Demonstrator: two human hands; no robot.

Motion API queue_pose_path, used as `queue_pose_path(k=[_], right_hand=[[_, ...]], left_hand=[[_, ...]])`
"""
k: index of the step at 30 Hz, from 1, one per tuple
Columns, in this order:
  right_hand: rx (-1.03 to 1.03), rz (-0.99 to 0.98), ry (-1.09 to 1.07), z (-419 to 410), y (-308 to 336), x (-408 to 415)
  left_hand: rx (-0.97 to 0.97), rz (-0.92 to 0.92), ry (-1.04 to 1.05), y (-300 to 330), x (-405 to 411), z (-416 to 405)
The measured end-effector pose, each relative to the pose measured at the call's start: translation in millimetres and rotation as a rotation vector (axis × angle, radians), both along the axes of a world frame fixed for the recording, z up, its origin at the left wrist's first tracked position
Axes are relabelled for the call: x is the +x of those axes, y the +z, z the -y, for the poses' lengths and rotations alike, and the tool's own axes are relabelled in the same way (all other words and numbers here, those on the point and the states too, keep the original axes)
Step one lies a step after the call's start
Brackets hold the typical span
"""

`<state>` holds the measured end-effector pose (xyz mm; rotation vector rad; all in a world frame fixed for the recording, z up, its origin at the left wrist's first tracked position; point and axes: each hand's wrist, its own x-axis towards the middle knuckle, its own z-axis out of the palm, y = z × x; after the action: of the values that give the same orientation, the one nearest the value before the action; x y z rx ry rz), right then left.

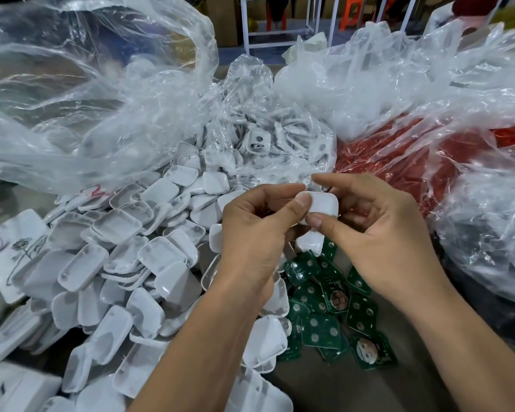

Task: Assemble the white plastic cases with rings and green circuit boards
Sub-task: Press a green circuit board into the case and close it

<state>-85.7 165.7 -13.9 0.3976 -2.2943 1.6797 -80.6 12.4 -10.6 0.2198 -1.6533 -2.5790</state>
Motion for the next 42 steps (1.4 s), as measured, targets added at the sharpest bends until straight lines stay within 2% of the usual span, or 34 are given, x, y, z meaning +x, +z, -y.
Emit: queue_pose_path(k=[5,9,18,27,42], right_hand=[[-0.302,0.172,-0.013,-4,1,-2],[-0.426,0.209,0.009,-4,2,-1],[-0.378,0.136,-0.066,-3,-3,-3],[-0.299,0.098,-0.071,1,-10,-4],[-0.208,0.041,-0.021,2,-6,-1]], left_hand=[[0.044,0.010,-0.010,2,-1,2],[0.087,0.004,-0.033,1,-1,1],[-0.028,-0.041,-0.007,-2,0,-4],[-0.042,0.025,0.016,0,2,-1],[-0.173,-0.096,-0.010,-5,1,3]])
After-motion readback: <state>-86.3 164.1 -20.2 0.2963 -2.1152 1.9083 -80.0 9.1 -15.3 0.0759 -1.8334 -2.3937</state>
